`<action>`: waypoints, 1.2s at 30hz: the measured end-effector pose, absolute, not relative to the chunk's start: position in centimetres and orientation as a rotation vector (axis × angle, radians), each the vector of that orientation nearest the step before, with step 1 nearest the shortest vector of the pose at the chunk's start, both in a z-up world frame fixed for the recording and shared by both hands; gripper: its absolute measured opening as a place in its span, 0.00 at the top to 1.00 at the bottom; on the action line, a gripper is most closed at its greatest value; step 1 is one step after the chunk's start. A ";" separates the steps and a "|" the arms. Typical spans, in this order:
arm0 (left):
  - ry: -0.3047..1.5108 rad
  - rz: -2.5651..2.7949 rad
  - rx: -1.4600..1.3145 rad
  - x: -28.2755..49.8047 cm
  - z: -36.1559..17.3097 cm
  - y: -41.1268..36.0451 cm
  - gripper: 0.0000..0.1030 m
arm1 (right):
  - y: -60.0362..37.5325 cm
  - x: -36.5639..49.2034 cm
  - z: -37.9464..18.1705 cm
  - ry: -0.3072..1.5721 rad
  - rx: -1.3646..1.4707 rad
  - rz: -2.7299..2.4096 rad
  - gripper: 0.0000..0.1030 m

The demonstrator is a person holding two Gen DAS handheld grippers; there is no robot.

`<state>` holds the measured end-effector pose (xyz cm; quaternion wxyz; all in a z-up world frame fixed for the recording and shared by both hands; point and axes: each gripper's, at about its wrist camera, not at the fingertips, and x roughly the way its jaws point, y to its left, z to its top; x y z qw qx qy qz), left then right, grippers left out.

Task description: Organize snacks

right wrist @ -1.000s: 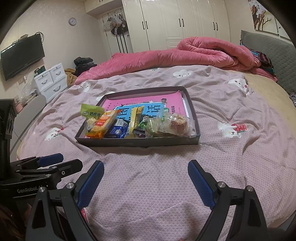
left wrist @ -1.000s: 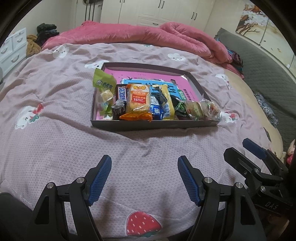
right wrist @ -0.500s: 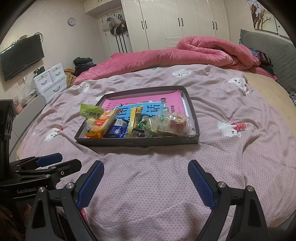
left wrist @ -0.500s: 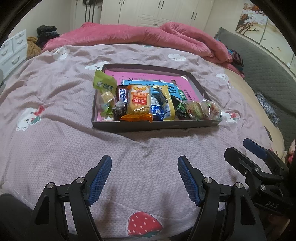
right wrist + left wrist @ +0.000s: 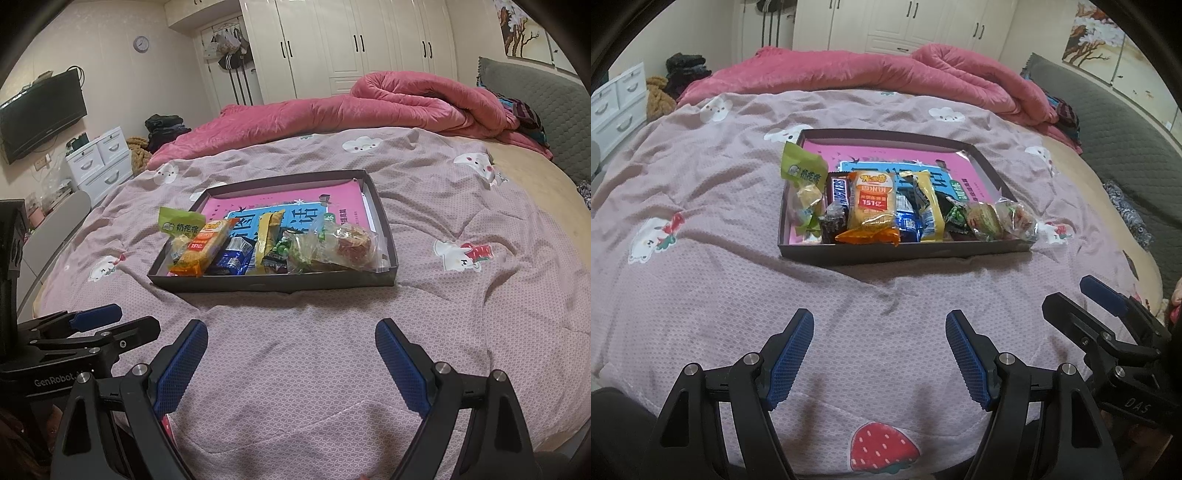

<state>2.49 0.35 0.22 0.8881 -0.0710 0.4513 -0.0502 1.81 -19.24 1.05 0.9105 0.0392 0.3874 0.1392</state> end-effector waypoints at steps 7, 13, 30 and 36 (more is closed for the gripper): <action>0.934 -0.092 -0.132 2.5 0.3 0.2 0.27 | -19.3 1.8 1.0 0.799 0.081 0.288 0.11; 0.933 -0.072 -0.122 2.5 0.3 0.2 0.27 | -19.3 1.8 1.0 0.800 0.081 0.288 0.11; 0.945 -0.028 -0.107 2.7 0.0 0.3 0.27 | -19.3 1.9 1.0 0.802 0.084 0.287 0.11; 0.921 -0.014 -0.102 2.7 0.2 0.5 0.27 | -19.3 2.1 0.5 0.805 0.098 0.283 0.10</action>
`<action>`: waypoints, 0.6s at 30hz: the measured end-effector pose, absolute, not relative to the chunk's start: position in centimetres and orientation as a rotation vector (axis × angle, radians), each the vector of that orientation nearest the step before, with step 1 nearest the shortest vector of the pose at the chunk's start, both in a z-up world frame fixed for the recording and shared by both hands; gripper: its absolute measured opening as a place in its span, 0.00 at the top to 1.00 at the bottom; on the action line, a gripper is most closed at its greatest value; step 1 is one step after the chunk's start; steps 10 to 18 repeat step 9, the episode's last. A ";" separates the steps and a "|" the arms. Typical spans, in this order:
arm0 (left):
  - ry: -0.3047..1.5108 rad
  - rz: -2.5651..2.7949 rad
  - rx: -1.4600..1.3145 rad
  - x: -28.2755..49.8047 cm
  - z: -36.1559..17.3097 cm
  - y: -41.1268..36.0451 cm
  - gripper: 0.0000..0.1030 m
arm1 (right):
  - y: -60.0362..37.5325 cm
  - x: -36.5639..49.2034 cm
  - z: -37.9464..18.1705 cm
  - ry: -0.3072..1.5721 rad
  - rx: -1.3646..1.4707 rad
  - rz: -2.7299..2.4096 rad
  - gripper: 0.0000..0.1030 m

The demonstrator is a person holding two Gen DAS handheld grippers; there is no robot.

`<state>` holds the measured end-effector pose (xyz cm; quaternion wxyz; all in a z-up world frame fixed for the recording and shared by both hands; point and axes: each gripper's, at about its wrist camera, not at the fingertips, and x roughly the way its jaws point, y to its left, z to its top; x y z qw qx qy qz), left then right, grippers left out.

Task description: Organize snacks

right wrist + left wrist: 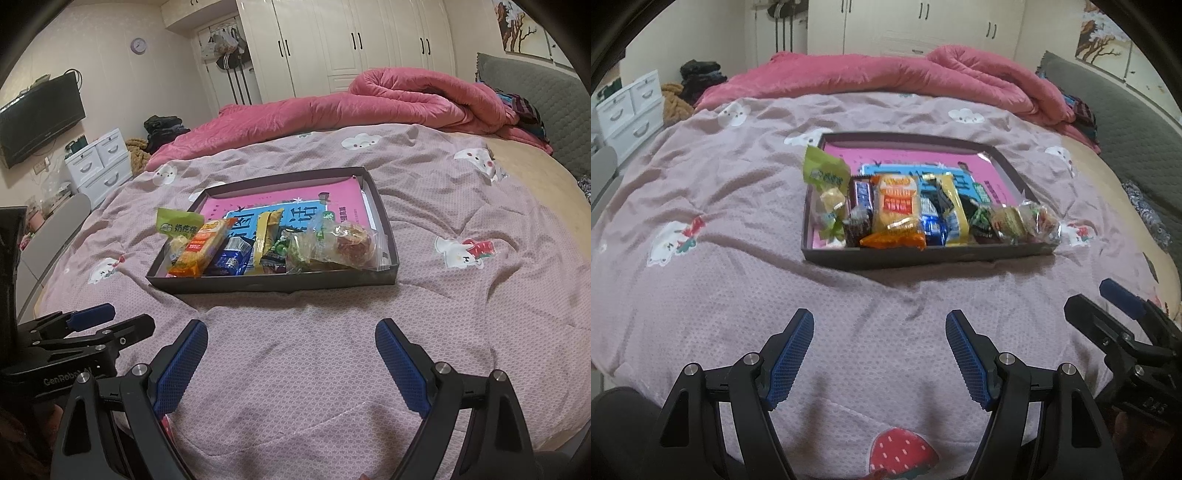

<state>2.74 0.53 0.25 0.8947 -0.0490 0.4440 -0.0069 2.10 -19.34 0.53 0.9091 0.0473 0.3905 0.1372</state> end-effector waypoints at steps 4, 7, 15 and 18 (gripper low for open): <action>0.887 0.002 -0.098 2.9 0.7 1.1 0.27 | -19.6 2.6 0.2 0.810 0.114 0.273 0.08; 0.874 0.015 -0.116 3.3 0.7 2.1 0.27 | -20.4 3.2 0.2 0.802 0.134 0.252 0.08; 0.862 0.028 -0.120 3.9 0.7 2.9 0.27 | -21.3 3.8 0.5 0.782 0.145 0.222 0.08; 0.862 0.028 -0.120 3.9 0.7 2.9 0.27 | -21.3 3.8 0.5 0.782 0.145 0.222 0.08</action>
